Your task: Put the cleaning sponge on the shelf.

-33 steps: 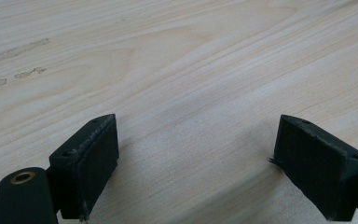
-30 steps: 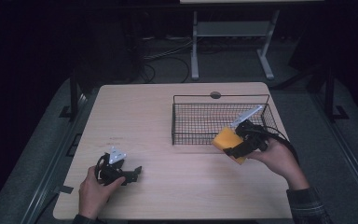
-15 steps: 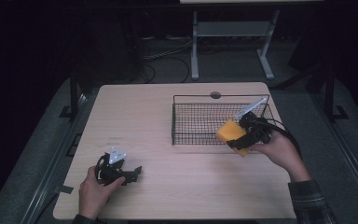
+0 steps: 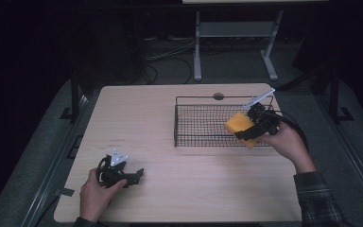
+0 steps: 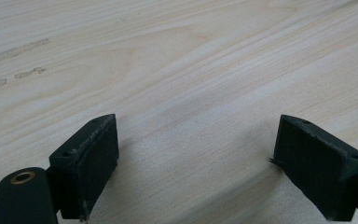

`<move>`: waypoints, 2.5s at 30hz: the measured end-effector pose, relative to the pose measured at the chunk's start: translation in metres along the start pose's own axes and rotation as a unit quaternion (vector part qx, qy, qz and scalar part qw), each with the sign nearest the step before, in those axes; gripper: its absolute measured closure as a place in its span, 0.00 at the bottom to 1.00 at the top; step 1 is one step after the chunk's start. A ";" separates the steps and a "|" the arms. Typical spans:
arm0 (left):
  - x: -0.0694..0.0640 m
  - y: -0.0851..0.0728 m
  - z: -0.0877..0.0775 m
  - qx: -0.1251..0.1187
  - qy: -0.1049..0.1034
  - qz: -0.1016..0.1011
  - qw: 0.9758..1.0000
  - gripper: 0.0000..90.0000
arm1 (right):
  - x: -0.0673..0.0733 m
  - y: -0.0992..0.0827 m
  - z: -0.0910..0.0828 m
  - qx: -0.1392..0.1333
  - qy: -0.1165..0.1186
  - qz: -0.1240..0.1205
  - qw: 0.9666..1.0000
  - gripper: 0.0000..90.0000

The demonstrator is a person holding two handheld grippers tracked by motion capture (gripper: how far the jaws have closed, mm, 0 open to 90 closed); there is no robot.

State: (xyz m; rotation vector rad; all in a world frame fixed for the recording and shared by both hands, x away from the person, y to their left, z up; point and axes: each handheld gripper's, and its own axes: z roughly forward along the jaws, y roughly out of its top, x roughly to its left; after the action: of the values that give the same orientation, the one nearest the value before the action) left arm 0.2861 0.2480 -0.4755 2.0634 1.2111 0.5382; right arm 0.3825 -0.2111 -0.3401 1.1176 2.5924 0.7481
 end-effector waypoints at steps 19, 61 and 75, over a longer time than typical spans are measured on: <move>0.000 0.000 0.000 0.000 0.000 -0.001 1.000 0.14 | -0.036 0.008 0.011 0.003 -0.023 0.033 0.999 0.26; 0.000 0.000 0.000 0.000 0.000 -0.001 1.000 0.14 | -0.089 -0.013 0.057 0.031 -0.070 0.113 0.991 0.26; 0.000 0.000 0.000 0.000 0.000 -0.001 1.000 0.14 | -0.091 -0.020 0.072 0.053 -0.060 0.116 0.990 0.26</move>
State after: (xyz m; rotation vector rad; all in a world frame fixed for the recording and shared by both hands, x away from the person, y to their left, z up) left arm 0.2860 0.2479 -0.4756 2.0624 1.2130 0.5360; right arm 0.4604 -0.2624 -0.4116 1.4682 2.4542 0.5743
